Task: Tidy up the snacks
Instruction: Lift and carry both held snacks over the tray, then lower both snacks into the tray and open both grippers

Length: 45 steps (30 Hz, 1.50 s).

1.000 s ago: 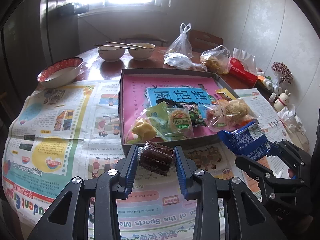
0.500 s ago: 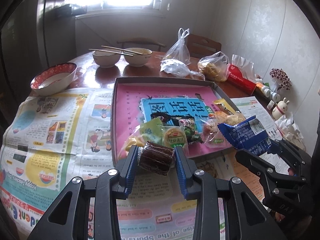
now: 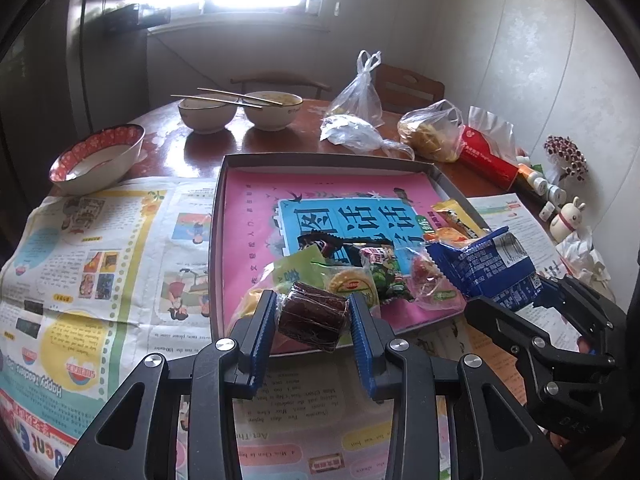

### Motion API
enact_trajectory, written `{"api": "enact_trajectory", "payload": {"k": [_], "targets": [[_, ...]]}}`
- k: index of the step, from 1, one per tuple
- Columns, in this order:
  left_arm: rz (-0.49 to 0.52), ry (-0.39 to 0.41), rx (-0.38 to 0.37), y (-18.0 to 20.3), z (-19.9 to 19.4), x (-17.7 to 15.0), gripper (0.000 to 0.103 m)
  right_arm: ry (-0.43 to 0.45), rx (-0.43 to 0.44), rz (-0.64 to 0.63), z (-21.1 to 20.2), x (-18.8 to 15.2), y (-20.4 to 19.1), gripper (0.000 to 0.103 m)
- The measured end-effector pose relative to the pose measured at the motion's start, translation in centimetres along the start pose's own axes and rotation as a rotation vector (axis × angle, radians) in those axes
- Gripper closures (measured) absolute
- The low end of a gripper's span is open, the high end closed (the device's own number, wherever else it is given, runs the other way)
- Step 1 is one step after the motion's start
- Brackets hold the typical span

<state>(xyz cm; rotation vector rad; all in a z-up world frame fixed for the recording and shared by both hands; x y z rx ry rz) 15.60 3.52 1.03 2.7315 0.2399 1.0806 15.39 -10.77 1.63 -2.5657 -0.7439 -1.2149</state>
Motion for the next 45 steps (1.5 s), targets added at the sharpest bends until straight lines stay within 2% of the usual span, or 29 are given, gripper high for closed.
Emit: {"api": "enact_trajectory", "payload": {"k": [15, 24, 36, 45], "targets": [[0.003, -0.009, 0.024, -0.1, 2.0, 0.6, 0.066, -0.008, -0.013, 0.018, 1.4, 0.4, 1.0, 0.048], [0.009, -0.020, 0.014, 0.2, 3.2, 1.1, 0.066, -0.011, -0.034, 0.005, 2.5, 0.9, 1.2, 0.048], [-0.001, -0.015, -0.001, -0.4, 4.0, 2.0, 0.066, -0.048, -0.009, -0.058, 4.9, 1.1, -0.2, 0.048], [-0.005, -0.019, 0.018, -1.0, 4.5, 2.2, 0.066, -0.061, -0.018, -0.070, 6.0, 1.5, -0.3, 0.048]]}}
Point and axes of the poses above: each gripper's, at about its wrist camera, not at the fingertips, and z roughly the way its jaws point, y to its right, x to its top, the point moved 3 cm from there along z, roughly the way its jaws point, and after that the axes turned 7 degrees about -z, right-handed, at the moved point
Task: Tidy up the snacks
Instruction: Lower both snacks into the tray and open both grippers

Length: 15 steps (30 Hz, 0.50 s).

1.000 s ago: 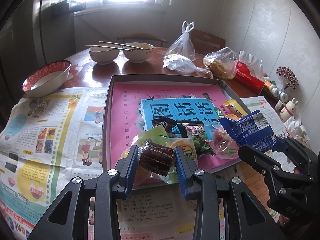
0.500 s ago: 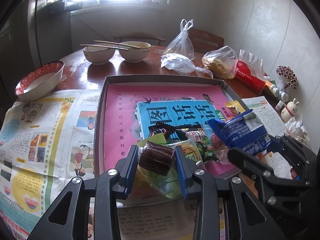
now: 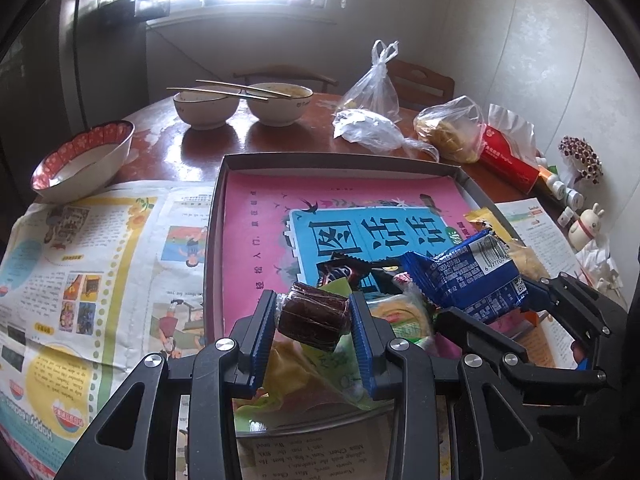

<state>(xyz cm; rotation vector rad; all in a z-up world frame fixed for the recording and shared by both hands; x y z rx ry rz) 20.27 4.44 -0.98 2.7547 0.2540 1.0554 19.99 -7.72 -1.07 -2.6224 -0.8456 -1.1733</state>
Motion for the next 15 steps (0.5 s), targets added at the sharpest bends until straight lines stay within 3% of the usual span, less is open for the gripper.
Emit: {"api": "enact_trajectory", "payload": {"k": [15], "targets": [[-0.001, -0.003, 0.004, -0.10, 0.45, -0.09, 0.066, -0.003, -0.012, -0.021, 0.13, -0.16, -0.24, 0.047]]}}
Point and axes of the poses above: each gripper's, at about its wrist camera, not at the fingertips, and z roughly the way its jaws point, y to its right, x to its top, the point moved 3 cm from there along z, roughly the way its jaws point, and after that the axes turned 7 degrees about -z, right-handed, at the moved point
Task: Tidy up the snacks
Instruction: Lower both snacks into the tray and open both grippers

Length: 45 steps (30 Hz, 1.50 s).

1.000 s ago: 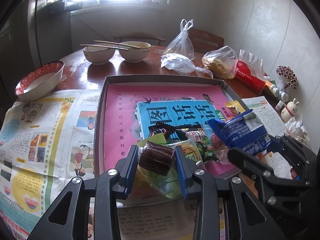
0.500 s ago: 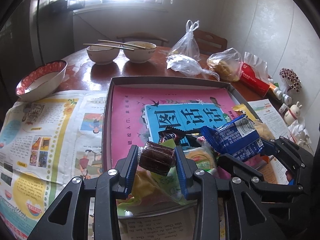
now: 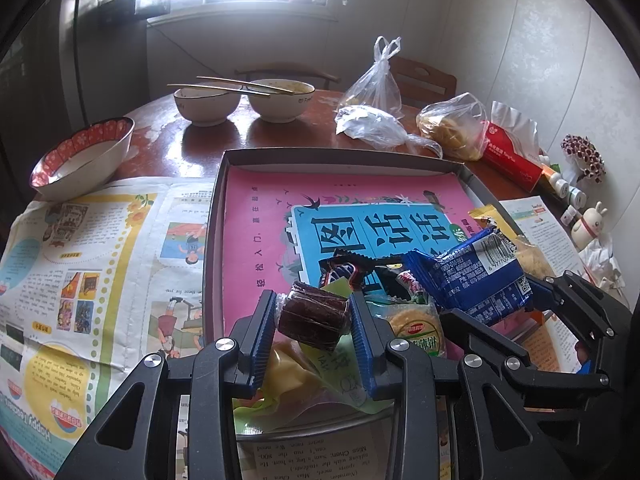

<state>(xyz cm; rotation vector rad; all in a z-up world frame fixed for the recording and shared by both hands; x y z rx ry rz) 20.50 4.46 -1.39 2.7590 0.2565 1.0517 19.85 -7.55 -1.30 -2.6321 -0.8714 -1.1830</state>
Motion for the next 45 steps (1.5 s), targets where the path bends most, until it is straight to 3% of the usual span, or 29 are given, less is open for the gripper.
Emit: {"api": "enact_trajectory", "payload": {"k": [28, 37, 45], "targets": [[0.001, 0.003, 0.007, 0.1, -0.5, -0.1, 0.065, 0.015, -0.054, 0.013, -1.1, -0.2, 0.6, 0.045], [0.006, 0.010, 0.008, 0.4, -1.0, -0.3, 0.063, 0.043, -0.068, 0.028, -2.1, 0.0, 1.1, 0.037], [0.005, 0.028, 0.010, 0.7, -1.8, -0.2, 0.055, 0.066, -0.098, 0.041, -3.0, 0.0, 1.6, 0.030]]}}
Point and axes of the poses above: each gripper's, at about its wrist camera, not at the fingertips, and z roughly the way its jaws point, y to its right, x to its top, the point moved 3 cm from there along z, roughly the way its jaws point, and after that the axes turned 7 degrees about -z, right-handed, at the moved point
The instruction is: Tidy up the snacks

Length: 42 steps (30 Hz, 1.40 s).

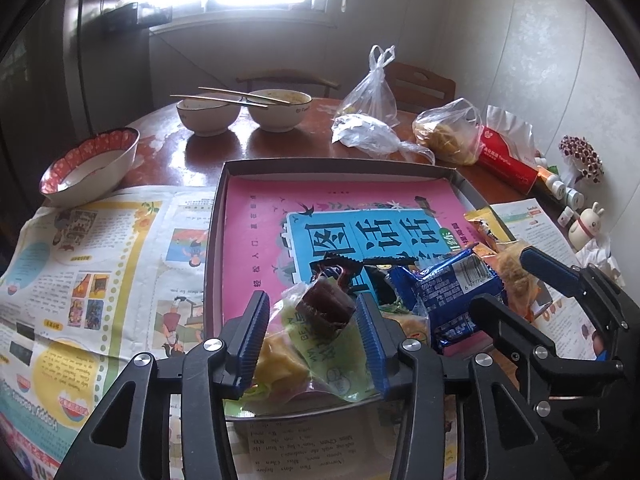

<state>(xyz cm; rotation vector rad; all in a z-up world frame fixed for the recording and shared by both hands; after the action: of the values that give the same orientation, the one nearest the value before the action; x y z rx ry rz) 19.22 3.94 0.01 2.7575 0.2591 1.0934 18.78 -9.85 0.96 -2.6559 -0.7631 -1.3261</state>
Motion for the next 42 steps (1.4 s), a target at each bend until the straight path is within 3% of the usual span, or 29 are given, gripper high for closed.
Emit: {"api": "enact_trajectory", "payload": {"k": [10, 14, 26, 28, 42], "targets": [[0.001, 0.034, 0.025, 0.3, -1.5, 0.3, 0.046, 0.035, -0.010, 0.010, -1.6, 0.5, 0.2, 0.026], [0.007, 0.056, 0.030, 0.6, -2.5, 0.4, 0.038, 0.056, -0.013, 0.016, -2.6, 0.7, 0.3, 0.023], [-0.005, 0.103, 0.019, 1.4, -6.5, -0.6, 0.030, 0.117, -0.027, 0.037, -6.7, 0.4, 0.9, 0.015], [-0.005, 0.109, 0.023, 1.7, -7.3, -1.3, 0.026, 0.117, -0.023, 0.042, -7.4, 0.1, 1.0, 0.015], [-0.009, 0.049, 0.017, 2.9, -9.2, -7.4, 0.025, 0.037, 0.000, 0.102, -10.0, -3.9, 1.3, 0.005]]}}
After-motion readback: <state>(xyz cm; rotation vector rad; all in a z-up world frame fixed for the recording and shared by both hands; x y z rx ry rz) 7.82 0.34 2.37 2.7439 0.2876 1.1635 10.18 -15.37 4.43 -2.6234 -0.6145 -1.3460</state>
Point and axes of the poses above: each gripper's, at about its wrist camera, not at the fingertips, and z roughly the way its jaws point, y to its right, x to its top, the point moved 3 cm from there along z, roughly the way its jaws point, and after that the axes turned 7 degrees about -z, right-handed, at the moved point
